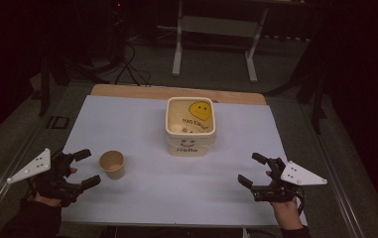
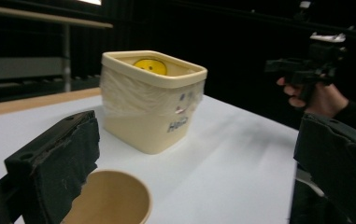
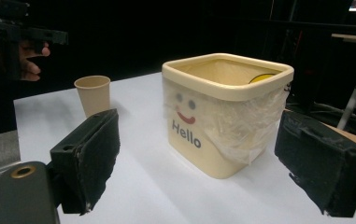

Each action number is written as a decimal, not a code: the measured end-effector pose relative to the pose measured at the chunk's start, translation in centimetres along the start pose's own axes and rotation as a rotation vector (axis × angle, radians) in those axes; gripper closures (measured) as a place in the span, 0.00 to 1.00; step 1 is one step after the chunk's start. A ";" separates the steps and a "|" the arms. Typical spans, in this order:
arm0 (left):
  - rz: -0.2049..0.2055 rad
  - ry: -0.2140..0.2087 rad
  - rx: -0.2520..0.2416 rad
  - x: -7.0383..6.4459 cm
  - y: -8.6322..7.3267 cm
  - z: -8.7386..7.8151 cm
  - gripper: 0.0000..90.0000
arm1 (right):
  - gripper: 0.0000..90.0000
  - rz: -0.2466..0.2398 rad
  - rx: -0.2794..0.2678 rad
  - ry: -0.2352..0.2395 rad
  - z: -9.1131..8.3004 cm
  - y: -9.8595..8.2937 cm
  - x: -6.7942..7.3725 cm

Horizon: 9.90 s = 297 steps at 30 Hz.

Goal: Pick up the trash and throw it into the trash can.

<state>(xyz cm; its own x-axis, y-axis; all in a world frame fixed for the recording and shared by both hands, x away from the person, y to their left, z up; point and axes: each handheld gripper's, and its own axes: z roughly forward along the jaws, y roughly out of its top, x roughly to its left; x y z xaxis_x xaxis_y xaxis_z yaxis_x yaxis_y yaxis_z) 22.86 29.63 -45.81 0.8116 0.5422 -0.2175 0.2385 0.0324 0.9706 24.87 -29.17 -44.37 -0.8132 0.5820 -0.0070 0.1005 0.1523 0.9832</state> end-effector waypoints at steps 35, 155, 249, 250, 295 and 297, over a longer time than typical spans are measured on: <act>0.175 -0.032 0.554 1.8 9.3 3.4 0.01 | 0.15 -0.003 0.013 0.013 0.3 0.1 0.4; 0.359 -0.116 1.180 2.9 11.1 15.0 0.31 | 0.15 0.021 0.049 0.062 0.7 -0.4 0.2; 0.482 -0.235 1.024 0.0 25.8 29.7 0.33 | 0.15 0.038 0.041 0.074 0.1 -0.7 -0.1; 0.482 -0.235 1.019 0.0 25.8 29.9 0.34 | 0.15 0.038 0.041 0.075 0.2 -0.7 -0.1; 0.477 -0.254 1.067 2.1 21.9 34.5 0.31 | 0.15 0.029 0.046 0.078 0.1 -0.6 0.0; 0.481 -0.252 1.068 2.1 21.8 34.5 0.31 | 0.15 0.027 0.046 0.078 0.1 -0.6 0.0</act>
<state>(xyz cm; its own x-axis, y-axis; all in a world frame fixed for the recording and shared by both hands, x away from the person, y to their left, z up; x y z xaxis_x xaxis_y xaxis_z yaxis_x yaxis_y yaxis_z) 48.16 2.48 -28.70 0.9922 0.1242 0.0145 0.1075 -0.9067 0.4079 24.86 -29.16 -45.00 -0.8518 0.5226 0.0358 0.1483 0.1750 0.9733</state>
